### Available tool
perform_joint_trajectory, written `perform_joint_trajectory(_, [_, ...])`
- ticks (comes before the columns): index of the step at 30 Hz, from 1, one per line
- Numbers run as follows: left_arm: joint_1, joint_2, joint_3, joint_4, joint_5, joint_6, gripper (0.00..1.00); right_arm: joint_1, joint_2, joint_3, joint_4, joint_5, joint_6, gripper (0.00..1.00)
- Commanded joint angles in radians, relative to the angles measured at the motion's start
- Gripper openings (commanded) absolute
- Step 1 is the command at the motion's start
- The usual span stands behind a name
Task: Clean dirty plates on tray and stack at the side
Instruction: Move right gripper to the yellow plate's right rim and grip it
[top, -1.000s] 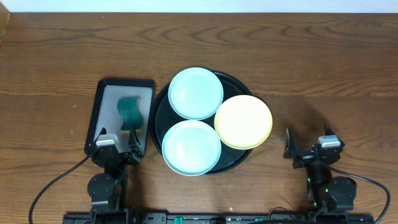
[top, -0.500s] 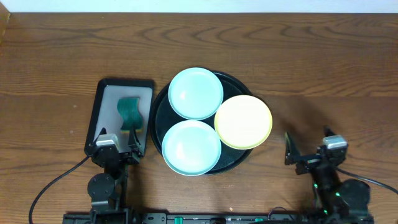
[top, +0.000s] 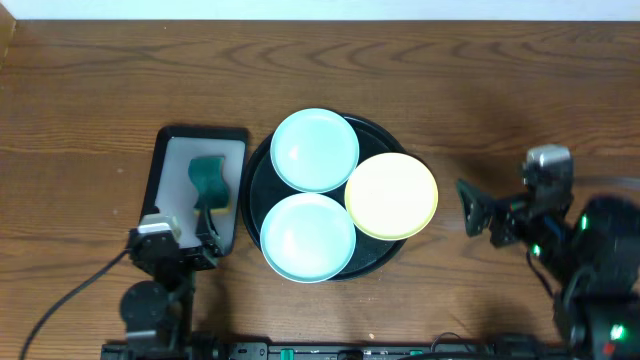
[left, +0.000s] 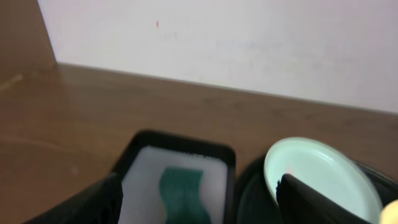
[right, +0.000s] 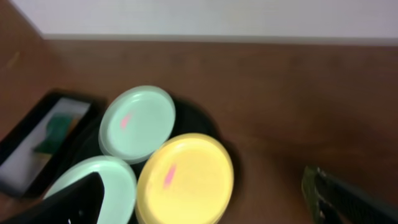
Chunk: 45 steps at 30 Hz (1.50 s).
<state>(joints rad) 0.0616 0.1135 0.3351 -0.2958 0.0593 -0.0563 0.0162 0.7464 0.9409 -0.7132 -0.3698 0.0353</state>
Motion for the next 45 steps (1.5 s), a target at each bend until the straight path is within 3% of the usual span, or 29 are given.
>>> perform_joint_trajectory(1, [-0.002,0.138,0.213,-0.102,0.050,-0.016,0.80,-0.003,0.146,0.167,-0.118,-0.050,-0.008,0.99])
perform_joint_trajectory(8, [-0.002,0.526,0.671,-0.492,0.064,-0.016,0.80,-0.003,0.298,0.278,-0.204,-0.189,-0.006,0.99])
perform_joint_trajectory(9, [-0.002,0.581,0.734,-0.562,0.064,-0.016,0.98,-0.003,0.307,0.278,-0.213,-0.214,-0.006,0.99])
perform_joint_trajectory(12, [-0.002,0.757,0.907,-0.769,0.064,-0.016,0.99,-0.003,0.322,0.278,-0.221,-0.226,-0.007,0.99])
perform_joint_trajectory(13, [-0.002,0.802,0.943,-0.814,0.065,-0.016,0.99,-0.003,0.324,0.278,-0.222,-0.225,-0.007,0.94])
perform_joint_trajectory(15, [-0.002,0.885,0.987,-0.865,0.064,-0.016,0.98,-0.003,0.327,0.278,-0.229,-0.216,-0.006,0.68])
perform_joint_trajectory(17, [-0.002,0.943,0.992,-0.889,0.068,-0.020,0.98,-0.003,0.327,0.275,-0.248,-0.200,-0.006,0.58])
perform_joint_trajectory(23, [-0.002,1.051,0.991,-0.904,0.165,-0.031,0.98,-0.002,0.352,0.269,-0.365,-0.023,-0.005,0.57])
perform_joint_trajectory(28, [-0.002,1.110,0.991,-0.908,0.165,-0.031,0.79,-0.002,0.418,0.236,-0.383,0.079,0.064,0.57])
perform_joint_trajectory(30, [-0.002,1.122,0.991,-0.926,0.165,-0.031,0.78,-0.002,0.451,0.220,-0.376,0.077,0.065,0.58])
perform_joint_trajectory(45, [-0.002,1.127,0.991,-0.970,0.135,-0.031,0.74,0.067,0.718,0.056,-0.098,0.082,0.083,0.50])
